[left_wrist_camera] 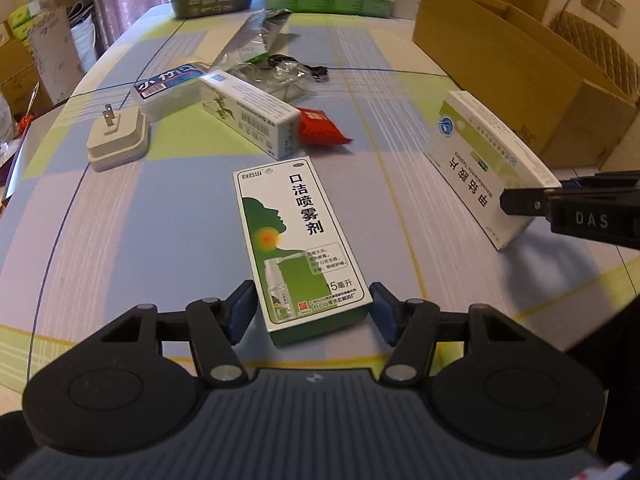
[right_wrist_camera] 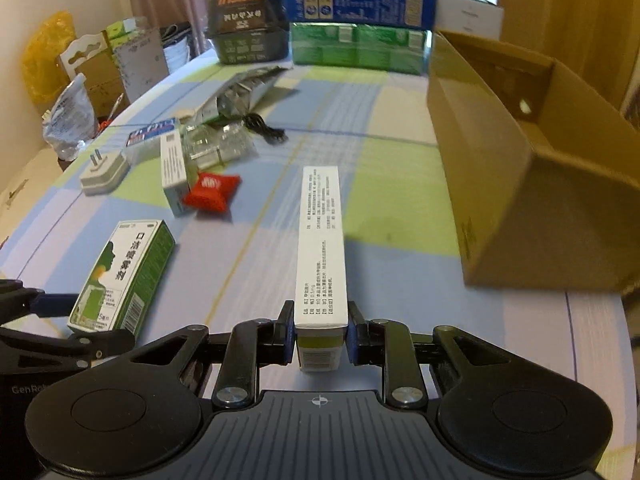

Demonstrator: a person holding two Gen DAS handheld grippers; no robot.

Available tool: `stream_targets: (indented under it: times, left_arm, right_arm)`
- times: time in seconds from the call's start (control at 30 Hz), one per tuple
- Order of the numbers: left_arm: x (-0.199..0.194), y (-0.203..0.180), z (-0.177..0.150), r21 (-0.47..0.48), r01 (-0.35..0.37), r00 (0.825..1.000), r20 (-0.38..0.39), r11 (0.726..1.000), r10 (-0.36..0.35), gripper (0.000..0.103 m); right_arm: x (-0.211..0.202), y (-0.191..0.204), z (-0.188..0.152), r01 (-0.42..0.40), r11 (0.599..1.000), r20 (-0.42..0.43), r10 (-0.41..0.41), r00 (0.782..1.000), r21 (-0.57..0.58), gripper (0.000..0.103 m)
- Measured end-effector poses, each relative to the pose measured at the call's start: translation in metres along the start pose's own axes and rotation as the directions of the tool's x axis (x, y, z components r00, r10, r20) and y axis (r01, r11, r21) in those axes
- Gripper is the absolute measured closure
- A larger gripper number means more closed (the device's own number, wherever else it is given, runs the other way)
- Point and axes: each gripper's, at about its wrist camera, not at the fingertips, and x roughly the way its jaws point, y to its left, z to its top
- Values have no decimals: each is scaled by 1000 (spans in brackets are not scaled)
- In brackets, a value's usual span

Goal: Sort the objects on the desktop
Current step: 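Grasp the green-white spray box with the left tool while the right grasps the long white box, then carry the spray box with the left tool while the right carries the white box to the cardboard box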

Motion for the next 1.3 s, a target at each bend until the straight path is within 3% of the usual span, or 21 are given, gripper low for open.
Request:
stream_targets:
  times: [0.13,0.2,0.27,0.7,0.87,1.1,1.3]
  left_arm:
    - [0,3,4,-26,-34,999,18,999,34,42]
    - [2,6,8,-42,-52,998,32,998,54,38]
    - [5,7,13,-57,-64,997,37,996,66,37]
    - [27,6,25,-43,-80,996,24,996,81,41]
    - [32,5,23,-27,-78,997,19,997,78,50]
    - [33,4,23,-16,-90,996,23,996,91,52]
    - [30,3,23,-4,-90,996,30,996,90,52]
  right_arm:
    - [-4,-2,-7,1,1000,1,-1,1000,16,78]
    - [-4,-2,-7,4,1000,8,-4,1000,16,58]
    - [-4,-2,-4,1,1000,20,-1,1000,14,52]
    - [24,0,23,-16,1000,6,16,1000,-5,52]
    - [33,4,25,-11,1000,-6,11,1000,-19,53]
    - [38,2,28,-5,1000,-13,5,1000,-13,53]
    - [42,-1,31,-18,1000,-28,18,999,6,63]
